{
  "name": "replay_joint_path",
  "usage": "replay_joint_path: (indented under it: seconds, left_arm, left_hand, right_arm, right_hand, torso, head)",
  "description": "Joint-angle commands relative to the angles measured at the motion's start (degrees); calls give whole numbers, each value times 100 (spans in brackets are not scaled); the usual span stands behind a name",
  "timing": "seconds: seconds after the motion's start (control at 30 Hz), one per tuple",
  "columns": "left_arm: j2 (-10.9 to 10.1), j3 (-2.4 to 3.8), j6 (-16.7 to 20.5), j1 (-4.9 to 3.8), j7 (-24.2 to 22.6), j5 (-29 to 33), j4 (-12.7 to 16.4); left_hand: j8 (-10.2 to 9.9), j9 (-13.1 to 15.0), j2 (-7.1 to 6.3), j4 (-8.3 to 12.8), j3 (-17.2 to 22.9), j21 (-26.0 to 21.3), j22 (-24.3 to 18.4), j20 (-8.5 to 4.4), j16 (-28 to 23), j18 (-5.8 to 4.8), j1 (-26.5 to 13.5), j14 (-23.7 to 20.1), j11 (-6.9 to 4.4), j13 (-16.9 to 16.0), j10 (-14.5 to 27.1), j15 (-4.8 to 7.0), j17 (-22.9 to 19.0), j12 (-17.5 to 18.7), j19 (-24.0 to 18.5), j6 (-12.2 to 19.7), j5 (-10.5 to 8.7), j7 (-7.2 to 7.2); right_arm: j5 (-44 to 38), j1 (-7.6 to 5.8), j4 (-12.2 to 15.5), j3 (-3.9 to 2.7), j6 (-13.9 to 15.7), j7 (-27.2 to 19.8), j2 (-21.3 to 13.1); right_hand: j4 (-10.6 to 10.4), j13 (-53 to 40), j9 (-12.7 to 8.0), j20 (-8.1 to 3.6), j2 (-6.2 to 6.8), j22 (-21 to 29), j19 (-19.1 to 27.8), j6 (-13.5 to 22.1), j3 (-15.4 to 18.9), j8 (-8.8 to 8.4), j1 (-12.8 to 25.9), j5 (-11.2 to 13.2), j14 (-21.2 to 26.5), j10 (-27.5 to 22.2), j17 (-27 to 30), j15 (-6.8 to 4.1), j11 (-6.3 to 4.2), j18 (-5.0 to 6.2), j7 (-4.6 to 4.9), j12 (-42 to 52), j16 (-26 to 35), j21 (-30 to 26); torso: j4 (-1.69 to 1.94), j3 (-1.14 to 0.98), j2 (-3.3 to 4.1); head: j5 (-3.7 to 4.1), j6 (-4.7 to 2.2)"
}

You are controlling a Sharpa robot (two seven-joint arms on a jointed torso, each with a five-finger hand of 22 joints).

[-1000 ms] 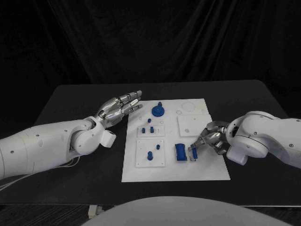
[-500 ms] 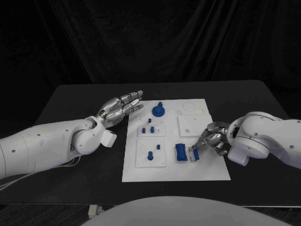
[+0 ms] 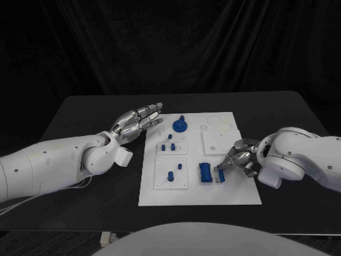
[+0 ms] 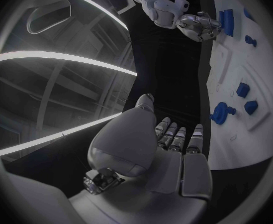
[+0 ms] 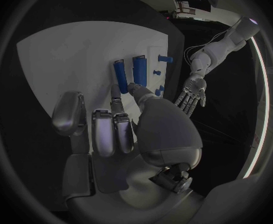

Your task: Assemble the parts on the task board

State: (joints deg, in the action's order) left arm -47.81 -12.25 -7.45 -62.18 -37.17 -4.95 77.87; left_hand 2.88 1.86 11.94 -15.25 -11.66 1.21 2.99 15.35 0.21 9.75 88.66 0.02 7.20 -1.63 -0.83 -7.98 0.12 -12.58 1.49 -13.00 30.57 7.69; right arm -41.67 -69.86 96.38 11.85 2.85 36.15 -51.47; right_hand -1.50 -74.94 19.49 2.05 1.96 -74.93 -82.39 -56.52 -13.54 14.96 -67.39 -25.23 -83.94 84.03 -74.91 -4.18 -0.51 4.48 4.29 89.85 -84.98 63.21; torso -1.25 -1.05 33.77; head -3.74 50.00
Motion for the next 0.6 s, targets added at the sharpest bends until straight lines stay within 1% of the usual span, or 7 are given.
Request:
replay_joint_path:
  seconds: [0.03, 0.17, 0.3, 0.33, 0.47, 0.53, 0.6]
  left_arm:
    - [10, 6, -72, 6, -49, 41, 5]
    - [11, 6, -75, 6, -45, 41, 0]
    - [13, 6, -76, 6, -44, 41, -3]
    - [13, 6, -76, 6, -43, 41, -3]
    - [13, 6, -77, 6, -41, 41, -3]
    - [13, 6, -78, 6, -40, 41, -4]
    - [14, 6, -79, 6, -38, 41, -4]
  left_hand:
    - [24, 3, -6, -9, 31, 23, -1, 34, -10, 64, 63, 8, 17, -6, 2, -13, -5, -23, 9, 10, 35, 10]
    - [24, 3, -6, -9, 31, 23, -1, 34, -10, 64, 63, 8, 17, -6, 2, -13, -5, -23, 9, 10, 35, 10]
    - [23, 2, -6, -5, 35, 24, 1, 35, -10, 64, 68, 7, 14, -5, 3, -16, -6, -20, 11, 16, 39, 10]
    - [23, 2, -6, -5, 35, 24, 1, 35, -10, 64, 68, 7, 14, -5, 3, -16, -6, -20, 11, 16, 39, 10]
    - [23, 2, -6, -5, 35, 24, 1, 35, -10, 64, 68, 7, 14, -5, 3, -16, -6, -20, 11, 16, 39, 10]
    - [23, 2, -6, -5, 35, 24, 1, 35, -10, 64, 68, 7, 14, -5, 3, -16, -6, -20, 11, 16, 39, 10]
    - [23, 2, -6, -2, 37, 24, 0, 35, -10, 64, 71, 8, 13, -5, 3, -17, -5, -20, 10, 17, 42, 10]
  right_arm:
    - [-40, 16, -1, -1, -46, 90, 5]
    - [-39, 17, -6, -1, -41, 90, 9]
    - [-42, 18, -14, -1, -50, 91, 11]
    - [-43, 18, -17, -1, -56, 92, 12]
    - [-68, 19, -20, -1, -74, 93, 14]
    - [-78, 19, -21, -1, -84, 93, 15]
    - [-84, 19, -21, -1, -91, 94, 15]
  right_hand:
    - [-20, -1506, 9, -10, -15, -591, 28, 14, -20, 17, 54, 49, -368, 597, -409, -14, -8, 92, -23, 15, 30, -27]
    - [-34, -1506, 18, -13, -22, -575, 34, -2, -24, 25, 85, 107, -359, 597, -366, -19, -15, 99, -31, 15, 54, -71]
    - [-45, -1506, 27, -17, -12, -559, 39, -1, -21, 25, 121, 222, -354, 597, -335, -25, -20, 105, -35, 15, 75, -116]
    - [-57, -1506, 32, -17, 9, -546, 42, 5, -3, 22, 156, 385, -350, 597, -316, -27, -21, 107, -35, 15, 90, -152]
    - [-95, -1506, 40, -21, 41, -536, 34, 10, 39, 16, 225, 619, -353, 597, -311, -25, -18, 109, -31, 15, 98, -176]
    - [-158, -1506, 48, -19, 74, -525, 29, 9, 109, 12, 317, 925, -352, 597, -297, -22, -14, 111, -27, 15, 112, -209]
    - [-183, -1506, 51, -18, 86, -520, 27, 8, 138, 11, 350, 1005, -352, 597, -292, -21, -13, 113, -25, 15, 116, -224]
  torso:
    - [2, -1, -3]
    - [3, 0, 1]
    - [4, 0, 1]
    - [4, 0, 2]
    - [1, 1, 0]
    - [0, 0, -1]
    - [0, -1, -1]
  head:
    - [-1, 0]
    - [3, 0]
    - [8, 0]
    - [6, 0]
    - [1, 0]
    - [1, 0]
    - [0, 0]
